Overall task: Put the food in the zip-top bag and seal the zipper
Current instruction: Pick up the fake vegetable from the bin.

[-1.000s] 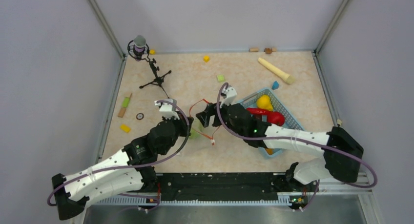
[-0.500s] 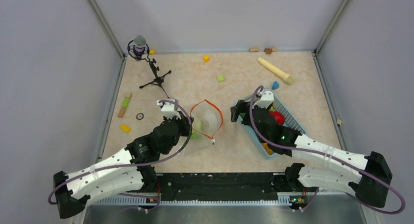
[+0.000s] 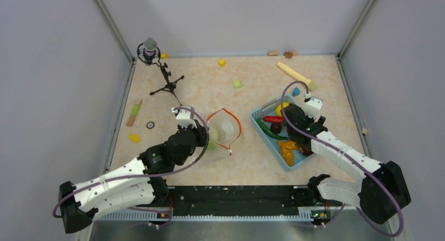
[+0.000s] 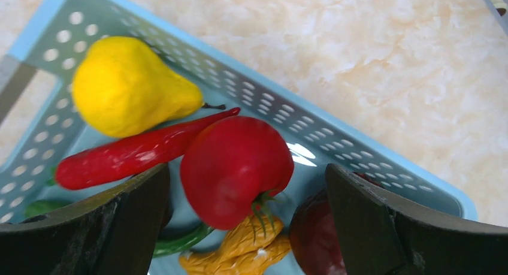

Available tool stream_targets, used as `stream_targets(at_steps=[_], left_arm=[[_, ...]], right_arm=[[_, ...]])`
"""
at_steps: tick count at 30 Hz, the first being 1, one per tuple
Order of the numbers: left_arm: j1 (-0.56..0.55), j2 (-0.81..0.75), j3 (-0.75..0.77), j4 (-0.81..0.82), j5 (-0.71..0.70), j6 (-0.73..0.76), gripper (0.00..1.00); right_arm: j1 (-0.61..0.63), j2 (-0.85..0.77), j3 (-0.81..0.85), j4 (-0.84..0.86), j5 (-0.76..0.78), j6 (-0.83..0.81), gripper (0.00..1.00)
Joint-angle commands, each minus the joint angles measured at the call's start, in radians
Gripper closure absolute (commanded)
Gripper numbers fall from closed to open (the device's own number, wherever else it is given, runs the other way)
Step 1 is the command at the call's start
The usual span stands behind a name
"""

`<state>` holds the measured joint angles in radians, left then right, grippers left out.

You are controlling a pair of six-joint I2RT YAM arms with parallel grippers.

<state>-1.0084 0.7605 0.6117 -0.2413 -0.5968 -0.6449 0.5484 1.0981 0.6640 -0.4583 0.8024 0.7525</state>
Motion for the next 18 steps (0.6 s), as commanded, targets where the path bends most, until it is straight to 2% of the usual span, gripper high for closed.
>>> stream_targets(at_steps=[1,7,18], left_arm=[[0.004,0.005,0.038,0.010,-0.021,0.006,1.00],[0.005,0.004,0.038,0.010,-0.015,0.009,1.00],[0.007,0.008,0.037,0.015,-0.004,0.011,1.00]], right_arm=[[-0.063,0.051,0.023,0.028,-0.039,-0.021,0.02],[-0.096,0.092,0.008,0.119,-0.109,-0.058,0.03],[-0.160,0.144,-0.034,0.190,-0.245,-0.068,0.06]])
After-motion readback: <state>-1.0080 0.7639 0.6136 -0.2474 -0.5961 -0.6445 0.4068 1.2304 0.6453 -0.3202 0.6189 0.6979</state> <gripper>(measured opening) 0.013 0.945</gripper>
